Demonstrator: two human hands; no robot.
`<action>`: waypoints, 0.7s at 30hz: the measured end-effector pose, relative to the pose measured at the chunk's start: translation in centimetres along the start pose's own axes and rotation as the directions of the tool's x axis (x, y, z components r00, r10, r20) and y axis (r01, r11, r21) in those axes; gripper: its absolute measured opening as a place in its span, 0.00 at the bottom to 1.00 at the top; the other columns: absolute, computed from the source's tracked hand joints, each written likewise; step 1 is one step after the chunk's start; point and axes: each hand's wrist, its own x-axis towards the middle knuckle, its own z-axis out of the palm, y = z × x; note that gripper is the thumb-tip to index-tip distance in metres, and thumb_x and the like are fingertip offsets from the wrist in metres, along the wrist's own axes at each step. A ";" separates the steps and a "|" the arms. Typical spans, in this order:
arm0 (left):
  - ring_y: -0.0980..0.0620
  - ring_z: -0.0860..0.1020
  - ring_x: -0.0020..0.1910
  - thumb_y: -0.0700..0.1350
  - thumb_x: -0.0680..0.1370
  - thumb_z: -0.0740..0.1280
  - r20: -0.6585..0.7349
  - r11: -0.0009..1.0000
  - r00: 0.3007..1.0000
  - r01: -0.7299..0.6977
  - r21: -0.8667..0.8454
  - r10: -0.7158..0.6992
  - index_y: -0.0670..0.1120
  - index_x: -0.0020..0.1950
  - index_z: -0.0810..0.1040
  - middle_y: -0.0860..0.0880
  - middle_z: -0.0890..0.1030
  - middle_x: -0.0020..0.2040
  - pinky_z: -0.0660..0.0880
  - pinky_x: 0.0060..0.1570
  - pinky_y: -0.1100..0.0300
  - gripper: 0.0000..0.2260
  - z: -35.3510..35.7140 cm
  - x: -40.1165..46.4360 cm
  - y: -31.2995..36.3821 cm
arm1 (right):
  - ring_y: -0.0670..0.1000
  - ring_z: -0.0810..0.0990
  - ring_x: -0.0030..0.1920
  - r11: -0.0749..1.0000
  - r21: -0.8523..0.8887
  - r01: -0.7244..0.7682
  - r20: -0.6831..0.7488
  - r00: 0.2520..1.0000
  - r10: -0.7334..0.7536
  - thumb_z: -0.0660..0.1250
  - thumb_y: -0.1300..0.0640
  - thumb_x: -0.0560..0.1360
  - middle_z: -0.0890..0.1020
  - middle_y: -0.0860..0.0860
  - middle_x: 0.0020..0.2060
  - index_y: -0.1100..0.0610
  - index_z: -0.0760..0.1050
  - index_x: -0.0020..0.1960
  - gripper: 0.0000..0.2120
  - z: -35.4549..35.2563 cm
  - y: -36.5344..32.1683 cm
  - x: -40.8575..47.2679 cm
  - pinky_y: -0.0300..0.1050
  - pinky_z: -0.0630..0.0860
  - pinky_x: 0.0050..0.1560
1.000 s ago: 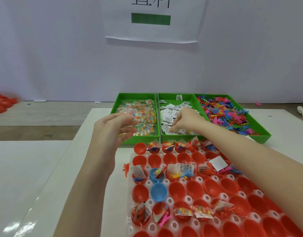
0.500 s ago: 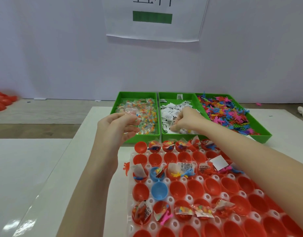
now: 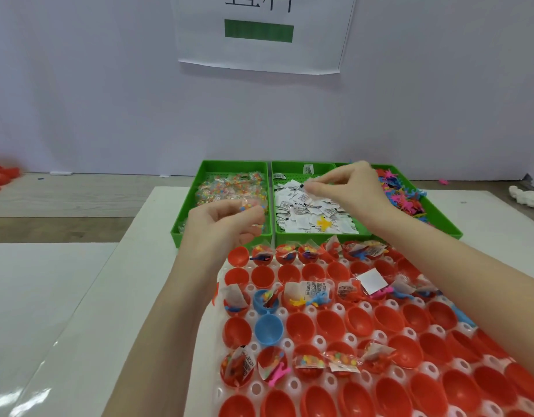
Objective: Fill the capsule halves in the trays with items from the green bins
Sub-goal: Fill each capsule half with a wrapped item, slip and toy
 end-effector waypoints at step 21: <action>0.53 0.83 0.38 0.37 0.73 0.67 0.419 0.965 0.901 0.000 -0.263 0.114 0.41 0.43 0.83 0.45 0.84 0.37 0.77 0.38 0.68 0.05 5.2 -5.4 3.3 | 0.41 0.74 0.26 0.821 0.560 -0.111 0.042 0.993 0.106 0.65 0.46 0.64 0.75 0.50 0.21 0.52 0.75 0.48 0.16 -4.9 -5.6 -11.7 0.28 0.72 0.31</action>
